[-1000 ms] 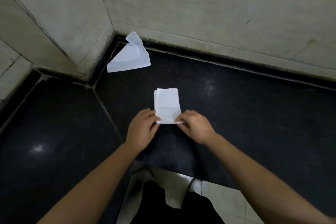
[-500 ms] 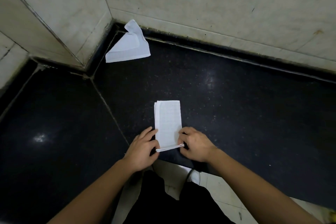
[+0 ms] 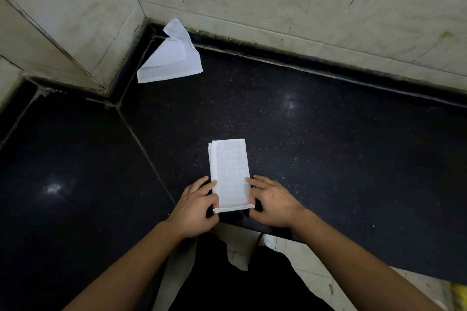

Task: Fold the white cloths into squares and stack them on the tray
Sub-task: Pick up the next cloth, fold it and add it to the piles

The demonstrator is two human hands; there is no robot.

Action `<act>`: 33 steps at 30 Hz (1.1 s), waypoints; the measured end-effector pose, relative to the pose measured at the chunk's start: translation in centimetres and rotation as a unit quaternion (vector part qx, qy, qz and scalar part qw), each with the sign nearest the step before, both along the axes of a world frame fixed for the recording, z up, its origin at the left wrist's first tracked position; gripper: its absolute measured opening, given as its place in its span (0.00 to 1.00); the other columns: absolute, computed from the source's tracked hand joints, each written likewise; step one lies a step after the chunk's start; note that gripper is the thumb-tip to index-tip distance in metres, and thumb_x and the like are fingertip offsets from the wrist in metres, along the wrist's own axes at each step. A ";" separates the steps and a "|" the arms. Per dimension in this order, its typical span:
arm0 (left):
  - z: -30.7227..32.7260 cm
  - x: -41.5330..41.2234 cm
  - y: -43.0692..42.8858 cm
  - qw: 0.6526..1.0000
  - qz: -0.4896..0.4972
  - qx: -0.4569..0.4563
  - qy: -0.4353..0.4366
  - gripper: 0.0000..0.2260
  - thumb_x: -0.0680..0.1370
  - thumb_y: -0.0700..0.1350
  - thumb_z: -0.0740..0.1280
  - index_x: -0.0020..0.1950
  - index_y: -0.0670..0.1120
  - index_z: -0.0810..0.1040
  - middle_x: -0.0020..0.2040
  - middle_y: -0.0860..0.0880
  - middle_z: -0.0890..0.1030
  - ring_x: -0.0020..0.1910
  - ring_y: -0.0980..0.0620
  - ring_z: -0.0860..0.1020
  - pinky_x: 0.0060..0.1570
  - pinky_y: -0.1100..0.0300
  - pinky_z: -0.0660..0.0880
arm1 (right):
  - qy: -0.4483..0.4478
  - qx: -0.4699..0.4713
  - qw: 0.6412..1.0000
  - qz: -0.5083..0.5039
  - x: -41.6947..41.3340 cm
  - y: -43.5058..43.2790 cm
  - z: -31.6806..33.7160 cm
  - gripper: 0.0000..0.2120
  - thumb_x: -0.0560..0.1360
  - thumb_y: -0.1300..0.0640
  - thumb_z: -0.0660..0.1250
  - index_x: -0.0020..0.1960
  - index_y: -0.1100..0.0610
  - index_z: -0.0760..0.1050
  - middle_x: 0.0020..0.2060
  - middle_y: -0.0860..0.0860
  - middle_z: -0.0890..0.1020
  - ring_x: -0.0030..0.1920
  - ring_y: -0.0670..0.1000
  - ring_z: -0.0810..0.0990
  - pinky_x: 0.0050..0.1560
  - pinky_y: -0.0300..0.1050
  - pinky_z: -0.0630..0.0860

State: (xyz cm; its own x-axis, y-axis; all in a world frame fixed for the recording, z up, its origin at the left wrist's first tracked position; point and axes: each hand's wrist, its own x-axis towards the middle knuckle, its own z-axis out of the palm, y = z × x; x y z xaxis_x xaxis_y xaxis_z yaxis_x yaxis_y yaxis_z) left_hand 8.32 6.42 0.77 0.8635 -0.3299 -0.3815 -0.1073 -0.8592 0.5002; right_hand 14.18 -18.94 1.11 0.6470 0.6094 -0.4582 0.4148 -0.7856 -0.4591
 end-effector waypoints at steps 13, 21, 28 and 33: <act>1.1 10.0 0.0 0.846 0.440 -0.268 0.136 0.07 0.78 0.42 0.70 0.54 0.43 0.82 0.50 0.49 0.83 0.46 0.56 0.79 0.41 0.64 0.72 | 0.157 0.217 0.850 -0.455 8.1 3.9 -1.1 0.06 0.74 0.48 0.73 0.45 0.50 0.81 0.43 0.48 0.86 0.46 0.47 0.84 0.55 0.48 0.81; -1.7 12.5 -0.8 0.802 0.532 -0.255 0.093 0.11 0.76 0.43 0.73 0.57 0.42 0.83 0.51 0.49 0.83 0.50 0.54 0.81 0.56 0.61 0.76 | 0.113 0.131 0.853 -0.492 10.1 5.6 -2.1 0.06 0.77 0.47 0.69 0.48 0.48 0.81 0.42 0.42 0.83 0.45 0.43 0.81 0.49 0.40 0.78; -3.0 12.6 -1.4 0.813 0.545 -0.201 0.041 0.10 0.76 0.50 0.72 0.53 0.48 0.83 0.45 0.54 0.83 0.47 0.53 0.82 0.46 0.62 0.75 | 0.044 0.065 0.865 -0.495 10.1 6.7 -2.0 0.11 0.78 0.40 0.64 0.53 0.45 0.78 0.43 0.41 0.81 0.45 0.46 0.79 0.44 0.44 0.76; -2.9 9.4 -1.1 0.930 0.331 -0.024 -0.156 0.18 0.83 0.52 0.59 0.70 0.45 0.71 0.67 0.45 0.74 0.63 0.46 0.73 0.59 0.48 0.73 | -0.150 0.093 0.921 -0.346 7.5 5.7 -2.6 0.17 0.83 0.48 0.57 0.67 0.54 0.72 0.66 0.51 0.74 0.61 0.53 0.76 0.60 0.53 0.75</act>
